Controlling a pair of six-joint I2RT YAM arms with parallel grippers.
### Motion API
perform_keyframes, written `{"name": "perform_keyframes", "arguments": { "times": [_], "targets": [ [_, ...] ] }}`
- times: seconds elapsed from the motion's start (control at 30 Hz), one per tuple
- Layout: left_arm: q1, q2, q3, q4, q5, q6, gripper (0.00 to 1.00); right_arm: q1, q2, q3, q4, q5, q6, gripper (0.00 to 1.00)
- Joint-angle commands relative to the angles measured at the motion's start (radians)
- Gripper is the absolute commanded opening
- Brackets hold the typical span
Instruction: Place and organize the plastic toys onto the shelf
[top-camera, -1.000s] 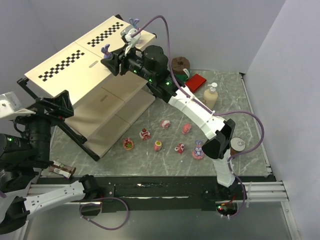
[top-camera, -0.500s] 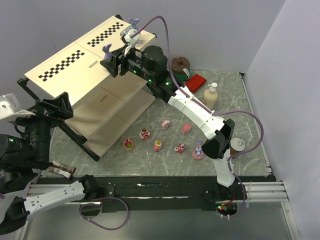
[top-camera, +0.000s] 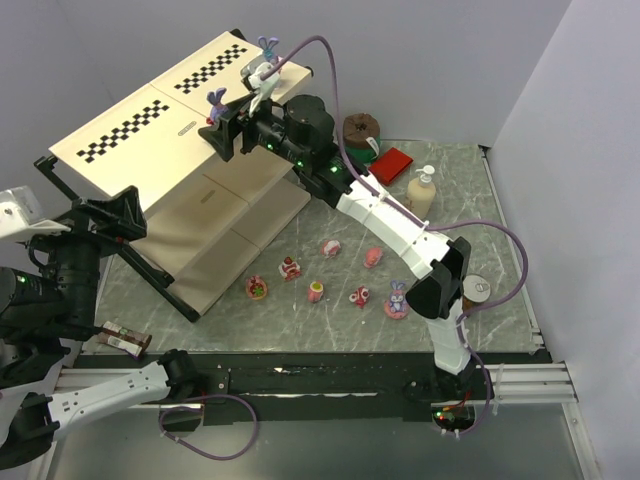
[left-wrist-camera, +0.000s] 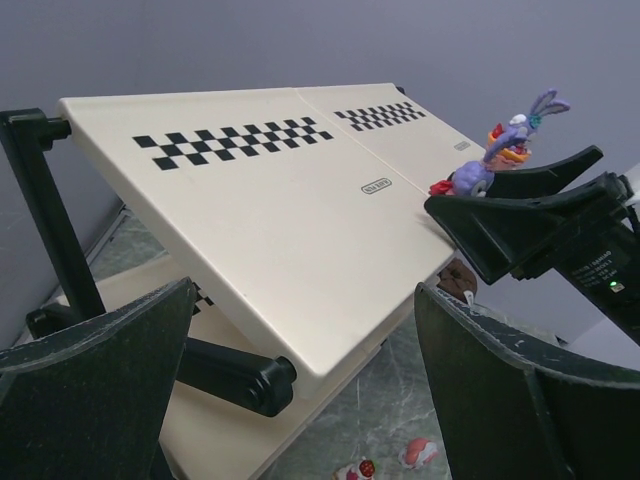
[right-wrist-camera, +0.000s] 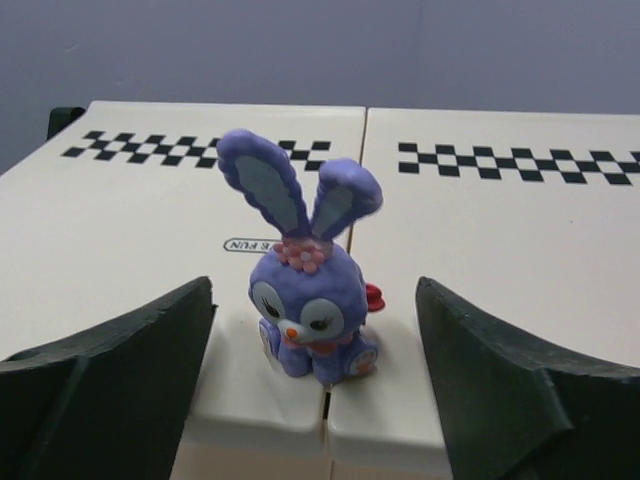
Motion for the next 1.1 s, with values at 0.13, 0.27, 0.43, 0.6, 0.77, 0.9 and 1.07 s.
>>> {"name": "perform_keyframes", "arguments": {
  "times": [0.13,0.27,0.43,0.6,0.77,0.9,1.07],
  "targets": [
    [-0.001,0.042,0.048,0.005,0.142,0.040,0.96,-0.008,-0.186,-0.113,0.084,0.081,-0.050,1.00],
    [-0.001,0.064,0.055,0.026,0.202,0.065,0.96,-0.006,-0.229,-0.149,0.084,0.087,-0.066,1.00],
    [-0.001,0.104,0.052,0.069,0.328,0.098,0.96,-0.006,-0.359,-0.294,0.076,0.124,-0.090,1.00],
    [-0.001,0.202,0.093,0.054,0.501,0.111,0.96,-0.029,-0.547,-0.524,0.027,0.306,-0.046,1.00],
    [-0.001,0.294,0.070,0.078,0.758,0.052,0.96,-0.119,-0.711,-0.779,-0.180,0.591,0.184,0.99],
    [-0.001,0.422,0.036,0.130,0.937,-0.033,0.96,-0.233,-0.870,-1.000,-0.391,0.690,0.489,0.96],
    [-0.001,0.542,-0.016,0.181,1.106,-0.126,0.96,-0.278,-0.973,-1.100,-0.637,0.766,0.686,0.92]
  ]
}}
